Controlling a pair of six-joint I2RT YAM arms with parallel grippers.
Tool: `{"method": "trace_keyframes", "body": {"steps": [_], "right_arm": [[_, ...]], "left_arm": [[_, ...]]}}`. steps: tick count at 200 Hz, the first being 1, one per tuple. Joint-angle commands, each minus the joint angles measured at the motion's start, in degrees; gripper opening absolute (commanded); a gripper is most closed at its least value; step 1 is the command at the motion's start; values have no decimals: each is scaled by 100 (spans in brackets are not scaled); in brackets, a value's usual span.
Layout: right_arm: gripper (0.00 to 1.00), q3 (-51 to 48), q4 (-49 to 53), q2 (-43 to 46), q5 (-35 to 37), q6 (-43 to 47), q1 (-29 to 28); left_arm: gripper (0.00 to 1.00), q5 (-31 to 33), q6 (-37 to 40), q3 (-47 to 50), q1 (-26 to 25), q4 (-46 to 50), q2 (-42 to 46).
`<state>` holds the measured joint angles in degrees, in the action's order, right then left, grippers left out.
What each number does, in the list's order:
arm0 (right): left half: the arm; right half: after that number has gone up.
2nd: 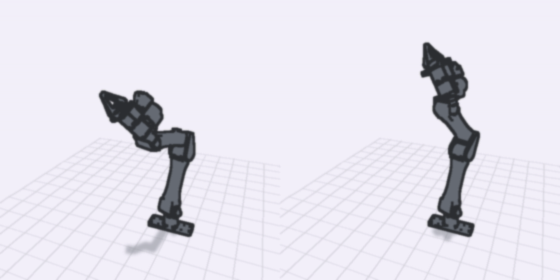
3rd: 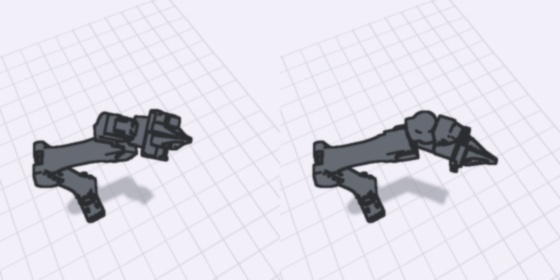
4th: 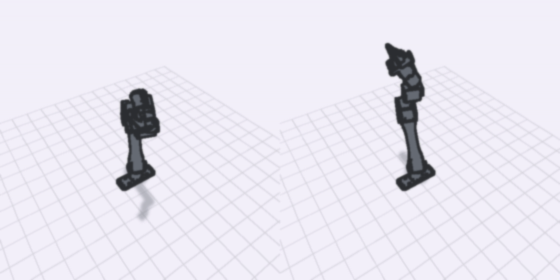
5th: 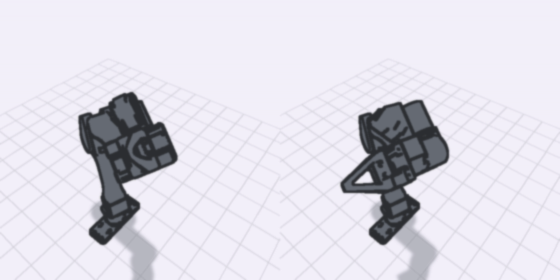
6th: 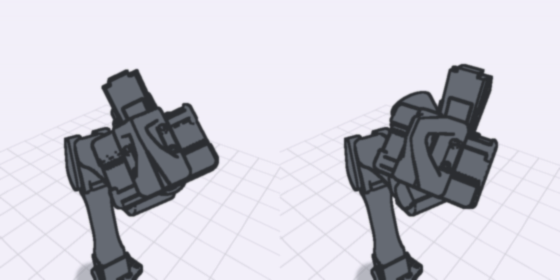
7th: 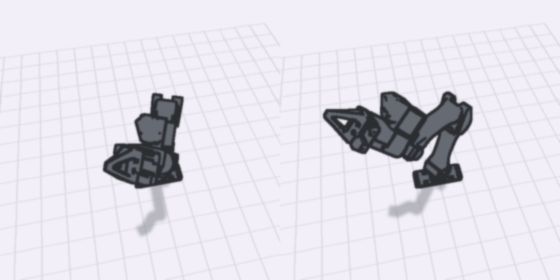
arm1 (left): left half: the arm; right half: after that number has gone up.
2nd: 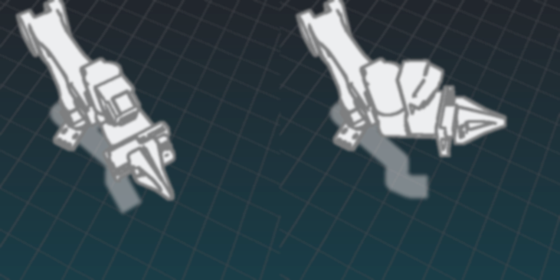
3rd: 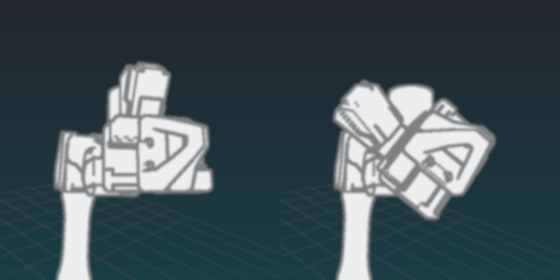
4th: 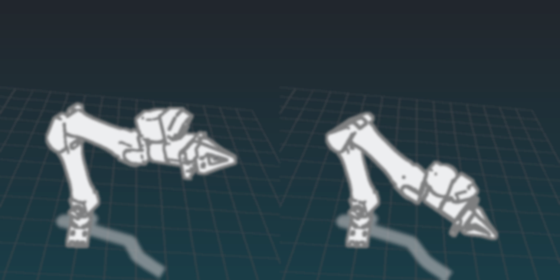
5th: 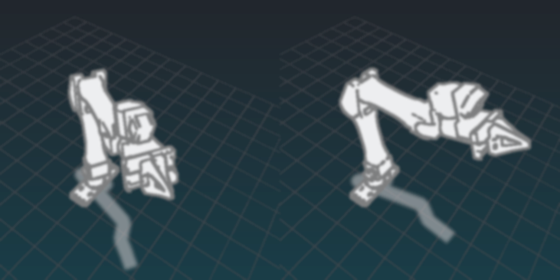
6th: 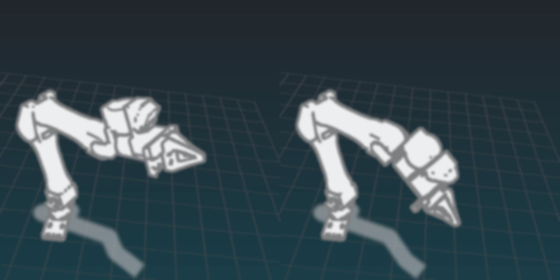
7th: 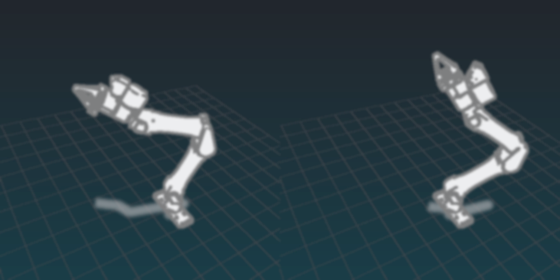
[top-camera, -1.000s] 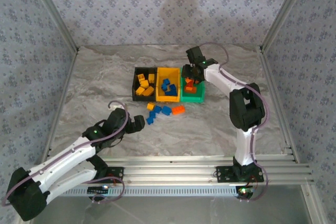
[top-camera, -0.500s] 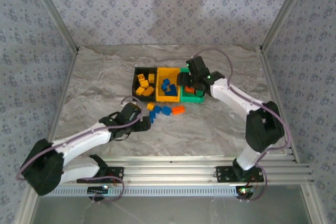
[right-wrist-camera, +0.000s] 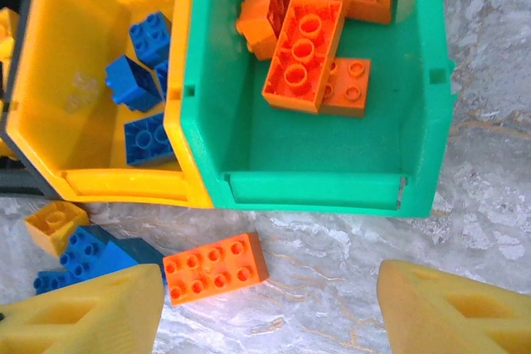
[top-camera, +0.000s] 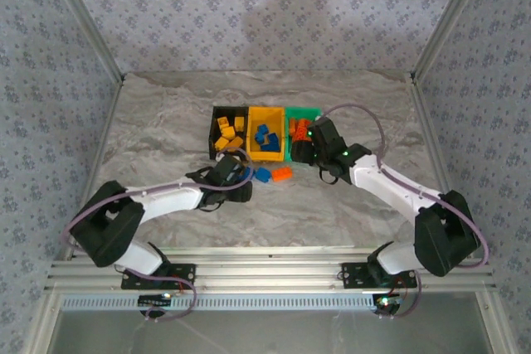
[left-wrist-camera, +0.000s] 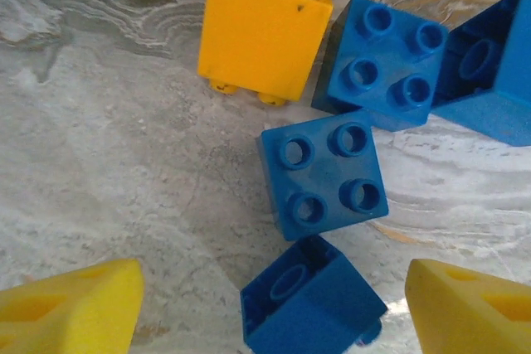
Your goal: Sort the legos into containers by color
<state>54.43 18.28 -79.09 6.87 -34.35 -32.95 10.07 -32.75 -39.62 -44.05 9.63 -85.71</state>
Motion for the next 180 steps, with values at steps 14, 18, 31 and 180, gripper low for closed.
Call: {"method": "trace_keyframes", "body": {"steps": [14, 18, 31, 180], "right_arm": [[71, -134, -79, 208, 214, -125, -20], [71, -135, -84, 212, 218, -125, -26], [71, -149, -79, 222, 219, -125, -19], [71, -563, -257, 419, 267, -420, -28]], "left_arm": [[76, -59, 194, -142, -49, -313, -349], [75, -80, 223, -140, -53, -349, -381], [70, -82, 278, -148, -72, -435, -460], [31, -1, -73, -33, -500, 329, 1160]]}}
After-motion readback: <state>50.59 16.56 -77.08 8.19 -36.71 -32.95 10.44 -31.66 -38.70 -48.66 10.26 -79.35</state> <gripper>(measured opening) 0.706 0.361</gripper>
